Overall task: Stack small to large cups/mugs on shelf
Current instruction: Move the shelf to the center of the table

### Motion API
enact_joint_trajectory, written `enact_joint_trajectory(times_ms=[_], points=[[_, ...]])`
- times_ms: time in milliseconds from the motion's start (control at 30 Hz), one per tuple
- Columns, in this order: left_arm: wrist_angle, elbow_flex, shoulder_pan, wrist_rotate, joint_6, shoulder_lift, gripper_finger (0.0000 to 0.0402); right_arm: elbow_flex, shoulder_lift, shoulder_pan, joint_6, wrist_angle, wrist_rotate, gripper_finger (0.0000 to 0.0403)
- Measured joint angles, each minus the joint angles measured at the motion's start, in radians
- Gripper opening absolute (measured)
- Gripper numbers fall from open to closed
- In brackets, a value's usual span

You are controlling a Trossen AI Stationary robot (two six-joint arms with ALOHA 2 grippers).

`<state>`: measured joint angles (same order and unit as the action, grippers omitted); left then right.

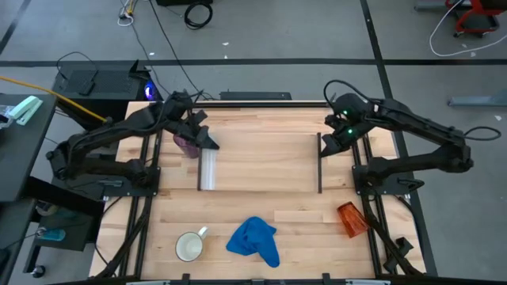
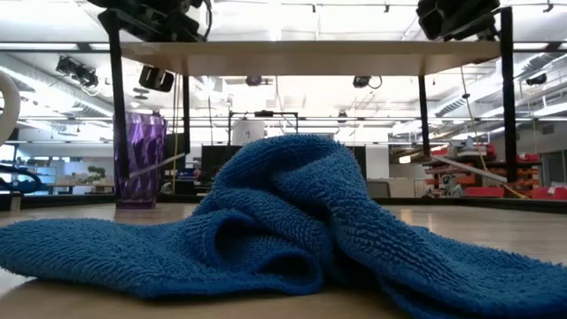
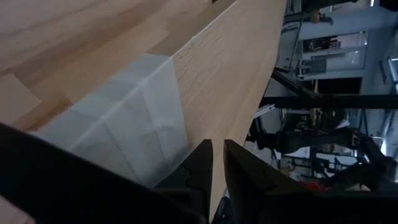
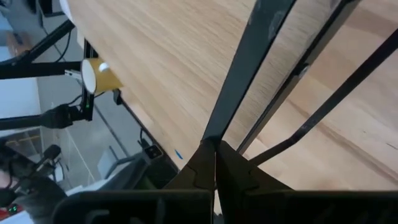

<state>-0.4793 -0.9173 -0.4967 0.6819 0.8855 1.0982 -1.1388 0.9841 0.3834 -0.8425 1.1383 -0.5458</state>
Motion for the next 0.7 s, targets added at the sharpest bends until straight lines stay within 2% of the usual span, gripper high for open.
enact_joint_trajectory(times_ms=[367, 700], points=[[-0.014, 0.000, 0.138, -0.084, 0.061, -0.008, 0.0045, 0.000, -0.015, -0.179, -0.128, 0.016, 0.077, 0.0009], [-0.046, 0.000, 0.255, -0.185, 0.094, -0.014, 0.0046, 0.000, -0.007, -0.298, -0.202, 0.006, 0.130, 0.0009]])
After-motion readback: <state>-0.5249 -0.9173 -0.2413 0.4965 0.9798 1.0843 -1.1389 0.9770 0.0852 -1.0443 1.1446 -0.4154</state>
